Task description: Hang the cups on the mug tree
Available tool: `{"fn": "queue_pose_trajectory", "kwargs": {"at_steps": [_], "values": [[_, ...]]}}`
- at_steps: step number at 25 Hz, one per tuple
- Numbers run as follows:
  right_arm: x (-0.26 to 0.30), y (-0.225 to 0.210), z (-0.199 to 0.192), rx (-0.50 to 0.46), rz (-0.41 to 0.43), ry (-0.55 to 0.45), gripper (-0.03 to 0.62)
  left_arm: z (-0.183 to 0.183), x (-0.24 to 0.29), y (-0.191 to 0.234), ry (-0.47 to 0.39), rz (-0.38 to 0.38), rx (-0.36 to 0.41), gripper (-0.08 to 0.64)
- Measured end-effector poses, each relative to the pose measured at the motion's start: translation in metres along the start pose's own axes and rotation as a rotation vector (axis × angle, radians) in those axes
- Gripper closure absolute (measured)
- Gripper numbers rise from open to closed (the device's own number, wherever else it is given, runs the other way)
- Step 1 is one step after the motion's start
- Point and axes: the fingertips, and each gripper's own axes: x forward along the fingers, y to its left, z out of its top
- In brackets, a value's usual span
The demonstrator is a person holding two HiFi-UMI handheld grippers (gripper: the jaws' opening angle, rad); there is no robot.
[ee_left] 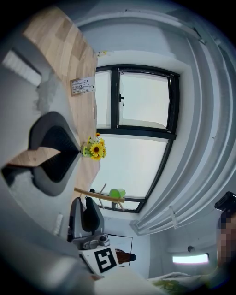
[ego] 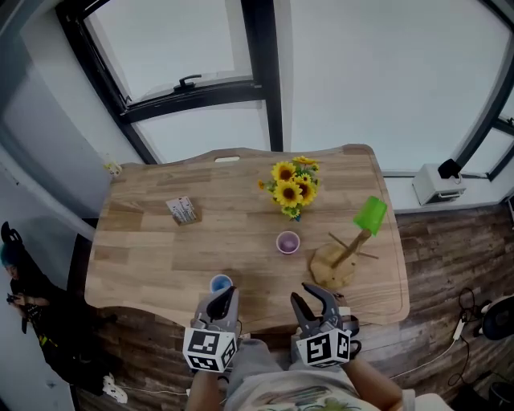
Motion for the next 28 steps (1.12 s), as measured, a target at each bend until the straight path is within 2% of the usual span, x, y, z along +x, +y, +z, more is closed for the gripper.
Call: {"fn": "queue_pose_trajectory", "kwargs": {"at_steps": [6,11,14,20,28], "values": [[0.041,0.048,0.032,0.138,0.058,0.023,0.445,-0.009,-0.013,0.059,0.033,-0.008,0.004,0.557],[0.077,0.086,0.038,0.297,0.158,0.099,0.440,-0.014,-0.016,0.090,0.047,-0.037,0.006,0.557],[0.096,0.101,0.037,0.424,0.199,0.141,0.436,-0.019,-0.014,0.105,0.055,-0.060,0.004,0.557],[0.126,0.116,0.028,0.642,0.226,0.216,0.428,-0.029,-0.002,0.122,0.079,-0.126,0.013,0.557],[0.158,0.144,0.008,0.791,0.235,0.323,0.428,-0.041,0.019,0.135,0.122,-0.237,0.057,0.557]]}}
